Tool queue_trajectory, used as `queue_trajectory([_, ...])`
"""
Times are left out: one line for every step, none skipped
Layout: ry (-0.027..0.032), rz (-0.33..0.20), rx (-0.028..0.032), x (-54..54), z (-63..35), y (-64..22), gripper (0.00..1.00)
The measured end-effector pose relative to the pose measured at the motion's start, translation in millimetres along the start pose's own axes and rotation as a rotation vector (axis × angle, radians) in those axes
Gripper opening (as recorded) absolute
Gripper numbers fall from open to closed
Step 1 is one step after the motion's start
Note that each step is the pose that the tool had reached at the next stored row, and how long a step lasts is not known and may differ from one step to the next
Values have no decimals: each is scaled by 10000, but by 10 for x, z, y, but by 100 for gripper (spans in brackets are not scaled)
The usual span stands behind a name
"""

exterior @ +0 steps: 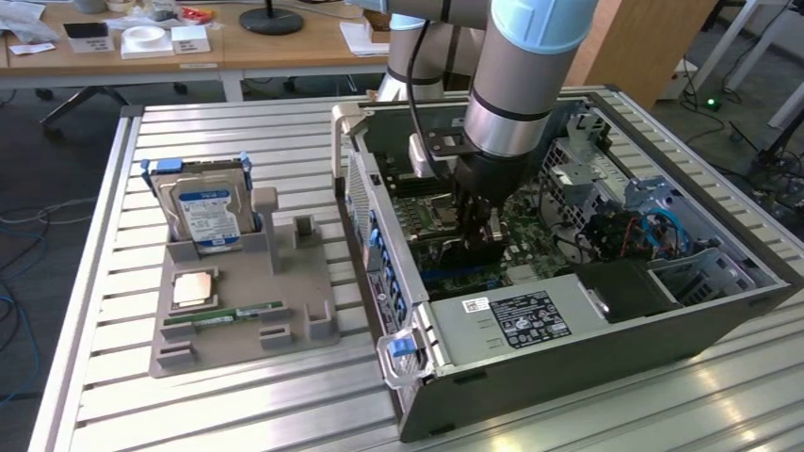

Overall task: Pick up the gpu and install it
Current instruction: 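Insert the gpu into the slot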

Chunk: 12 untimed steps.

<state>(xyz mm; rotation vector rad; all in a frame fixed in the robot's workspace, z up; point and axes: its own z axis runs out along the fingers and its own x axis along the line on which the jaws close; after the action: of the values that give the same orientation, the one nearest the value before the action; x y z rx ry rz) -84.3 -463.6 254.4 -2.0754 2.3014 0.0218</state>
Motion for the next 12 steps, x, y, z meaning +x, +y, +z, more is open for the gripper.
queue_trajectory([-8,1,1,-1,3,0,27])
queue_trajectory([-4,1,0,0,2,0,28])
queue_trajectory([-2,0,1,0,2,0,28])
queue_trajectory([-1,0,1,0,1,0,34])
queue_trajectory([1,0,0,0,0,0,34])
queue_trajectory([1,-11,0,0,0,0,34])
queue_trajectory([0,-155,-6,1,0,1,34])
queue_trajectory([-1,-189,-8,3,-1,0,34])
queue_trajectory([-1,-228,-8,6,-1,0,34])
queue_trajectory([-3,-269,-8,10,-1,0,34])
queue_trajectory([-4,-301,-8,12,-1,1,34])
queue_trajectory([-6,-319,-7,12,-1,3,34])
